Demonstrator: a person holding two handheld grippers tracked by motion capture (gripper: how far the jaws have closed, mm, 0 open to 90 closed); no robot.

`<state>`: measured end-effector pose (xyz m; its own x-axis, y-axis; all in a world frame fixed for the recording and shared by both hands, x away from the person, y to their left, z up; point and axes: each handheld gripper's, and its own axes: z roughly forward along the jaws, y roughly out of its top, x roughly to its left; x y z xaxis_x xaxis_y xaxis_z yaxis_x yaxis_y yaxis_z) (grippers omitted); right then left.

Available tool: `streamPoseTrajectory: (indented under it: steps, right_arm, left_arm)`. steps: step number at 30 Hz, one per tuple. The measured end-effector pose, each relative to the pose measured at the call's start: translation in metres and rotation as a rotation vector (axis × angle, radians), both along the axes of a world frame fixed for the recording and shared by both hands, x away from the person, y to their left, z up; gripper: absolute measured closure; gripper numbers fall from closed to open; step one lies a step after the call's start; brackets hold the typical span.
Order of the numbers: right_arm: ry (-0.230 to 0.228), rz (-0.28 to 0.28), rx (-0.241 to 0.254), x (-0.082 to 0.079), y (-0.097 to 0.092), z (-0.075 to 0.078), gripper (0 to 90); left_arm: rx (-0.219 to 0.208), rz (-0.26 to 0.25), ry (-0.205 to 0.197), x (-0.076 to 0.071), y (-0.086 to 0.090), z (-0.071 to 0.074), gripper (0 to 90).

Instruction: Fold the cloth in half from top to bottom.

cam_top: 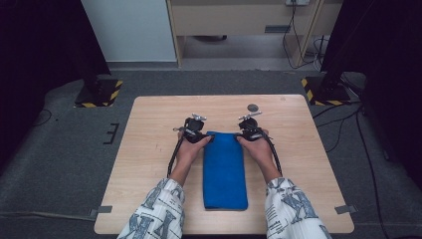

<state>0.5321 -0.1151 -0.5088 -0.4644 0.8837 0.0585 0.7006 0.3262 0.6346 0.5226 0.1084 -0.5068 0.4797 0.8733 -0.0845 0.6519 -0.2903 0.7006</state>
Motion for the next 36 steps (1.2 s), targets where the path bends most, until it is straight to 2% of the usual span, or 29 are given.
streamPoseTrajectory:
  steps: [3, 6, 11, 14, 17, 19, 22, 27, 29, 34, 36]
  right_arm:
    - [0.001, -0.011, 0.006, 0.003, 0.002, -0.002, 49.5]
    - [0.006, -0.016, 0.012, 0.007, 0.005, -0.004, 48.6]
    - [0.033, -0.016, 0.006, 0.010, 0.008, -0.011, 47.6]
    - [0.025, -0.018, 0.015, 0.010, 0.007, -0.012, 48.1]
    - [0.018, -0.002, 0.002, 0.009, 0.008, -0.012, 51.6]
    - [0.016, 0.012, 0.000, 0.007, 0.009, -0.012, 57.1]
    - [0.013, 0.036, 0.001, 0.005, 0.009, -0.012, 63.9]
    - [0.022, 0.063, 0.019, 0.003, 0.011, -0.012, 77.4]
    - [0.034, 0.058, 0.041, 0.002, 0.011, -0.012, 81.1]
    - [0.022, 0.055, 0.065, 0.000, 0.010, -0.014, 84.0]
    - [0.016, 0.055, 0.068, 0.000, 0.009, -0.014, 84.6]
  left_arm:
    - [0.006, 0.005, -0.004, 0.002, 0.001, -0.003, 31.3]
    - [-0.010, 0.014, 0.000, 0.004, 0.003, -0.005, 33.2]
    - [0.020, -0.010, 0.015, 0.006, 0.001, -0.012, 34.8]
    - [0.024, -0.014, 0.018, 0.006, 0.000, -0.014, 35.3]
    - [0.024, -0.015, 0.026, 0.007, 0.000, -0.016, 36.4]
    - [0.023, -0.022, 0.035, 0.006, 0.000, -0.018, 38.3]
    - [0.021, -0.014, 0.017, 0.005, 0.001, -0.019, 41.1]
    - [0.006, -0.044, 0.010, 0.002, 0.001, -0.019, 58.1]
    - [-0.006, -0.052, 0.001, 0.000, 0.000, -0.021, 65.1]
    - [-0.022, -0.062, 0.004, -0.002, 0.000, -0.021, 76.5]
    - [-0.038, -0.062, 0.019, -0.002, 0.001, -0.021, 79.5]
